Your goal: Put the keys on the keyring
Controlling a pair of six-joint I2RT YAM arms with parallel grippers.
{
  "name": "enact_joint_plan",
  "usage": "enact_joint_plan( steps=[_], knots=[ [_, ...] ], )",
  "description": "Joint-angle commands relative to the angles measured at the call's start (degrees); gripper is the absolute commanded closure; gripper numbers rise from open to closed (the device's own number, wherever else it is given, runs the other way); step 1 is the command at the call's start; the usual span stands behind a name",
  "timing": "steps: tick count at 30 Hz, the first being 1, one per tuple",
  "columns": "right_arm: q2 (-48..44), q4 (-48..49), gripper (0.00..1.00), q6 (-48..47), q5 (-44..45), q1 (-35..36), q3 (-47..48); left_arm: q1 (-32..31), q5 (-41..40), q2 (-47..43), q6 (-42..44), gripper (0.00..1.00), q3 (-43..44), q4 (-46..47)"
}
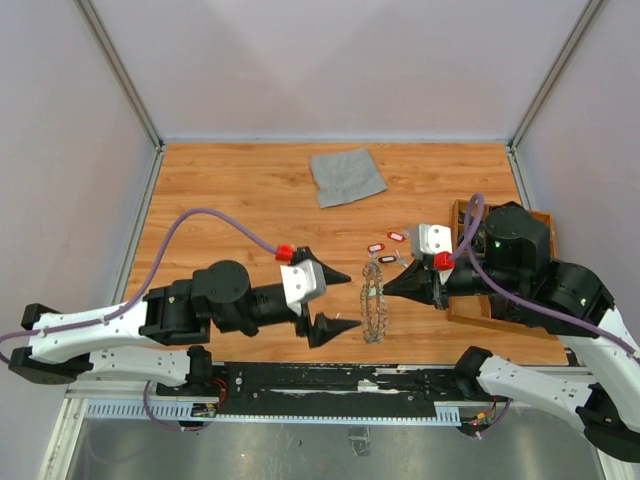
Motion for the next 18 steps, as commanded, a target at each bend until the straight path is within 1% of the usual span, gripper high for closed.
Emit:
enact_joint_plan(
  steps=[1, 6, 10, 14, 18],
  knots=[
    [-0.3, -3.7, 0.99, -3.7, -4.6, -0.7, 3.3, -7.1, -10.4, -0.8, 7.7, 0.23, -1.4, 4.2],
    [0.7, -7.6, 1.0, -5.3, -9.2, -0.7, 5.6, -7.2, -10.2, -1.4, 11.1, 0.24, -1.2, 6.4],
    [1.9, -8.1, 0.99, -5.2, -13.9, -0.8, 7.1, -7.2, -9.3, -0.5, 13.0, 0.27, -0.6, 7.1],
    [2.3, -6.3, 0.99, -4.7, -15.5, -0.7, 7.6, -7.2, -6.6, 0.5, 13.5, 0.31, 0.1, 7.5],
    [2.3, -4.5, 0.99, -4.2, -15.8, -0.8, 7.7, -7.2, -3.7, 0.6, 13.2, 0.4, 0.3, 7.9]
  ],
)
